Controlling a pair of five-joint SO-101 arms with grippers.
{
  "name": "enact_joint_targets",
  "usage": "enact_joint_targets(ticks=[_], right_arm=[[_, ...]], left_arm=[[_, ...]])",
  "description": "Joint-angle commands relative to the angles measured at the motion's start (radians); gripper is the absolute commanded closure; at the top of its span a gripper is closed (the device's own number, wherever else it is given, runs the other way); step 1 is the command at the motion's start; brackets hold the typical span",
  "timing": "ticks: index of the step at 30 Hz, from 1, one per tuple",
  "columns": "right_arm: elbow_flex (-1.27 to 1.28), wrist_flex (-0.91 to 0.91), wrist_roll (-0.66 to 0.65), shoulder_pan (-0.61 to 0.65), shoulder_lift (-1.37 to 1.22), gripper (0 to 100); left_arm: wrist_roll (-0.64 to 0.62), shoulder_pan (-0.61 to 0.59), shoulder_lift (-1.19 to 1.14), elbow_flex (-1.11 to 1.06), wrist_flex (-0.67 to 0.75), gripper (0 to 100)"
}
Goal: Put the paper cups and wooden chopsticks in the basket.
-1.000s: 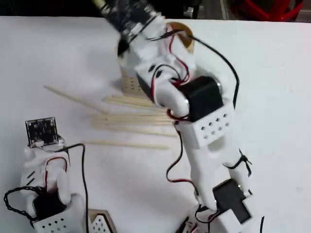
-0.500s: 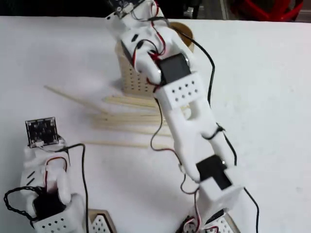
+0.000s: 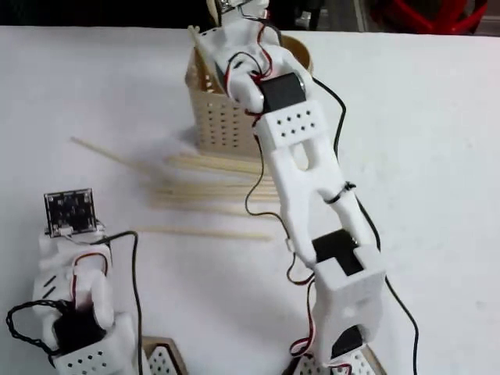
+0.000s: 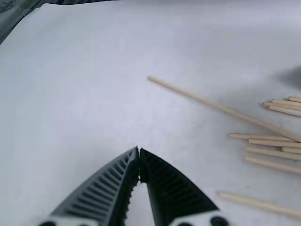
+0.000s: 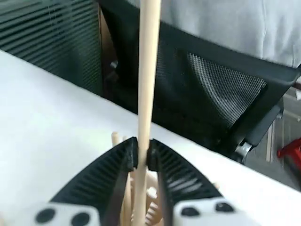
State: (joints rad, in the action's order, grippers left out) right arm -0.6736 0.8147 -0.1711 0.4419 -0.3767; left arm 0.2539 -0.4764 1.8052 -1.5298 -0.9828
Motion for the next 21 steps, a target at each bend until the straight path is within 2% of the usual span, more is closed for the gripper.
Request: enact_joint_targets(ticks=[1,5,11,18,21], right_arm=[[-0.064,0.082,0.012,-0.007,0.038,85.4],[-0.103,0.231,0.008,-0.007,0.090,84.6],[-0.115,0.467,0.000,-0.016,0.223,97.6],[-0.107,0.776,-0.110,-0.045,0.325,98.0],[-0.107,0.889,-0.135,-0.094,0.338,98.0]], left_arm=[[0.014,-0.008,0.010,0.006,-0.003,98],[0.014,-0.008,0.010,0.006,-0.003,98],[0.014,-0.008,0.010,0.006,-0.002,98],[0.014,-0.002,0.010,0.028,0.023,98],[0.015,0.005,0.005,0.080,0.026,98]])
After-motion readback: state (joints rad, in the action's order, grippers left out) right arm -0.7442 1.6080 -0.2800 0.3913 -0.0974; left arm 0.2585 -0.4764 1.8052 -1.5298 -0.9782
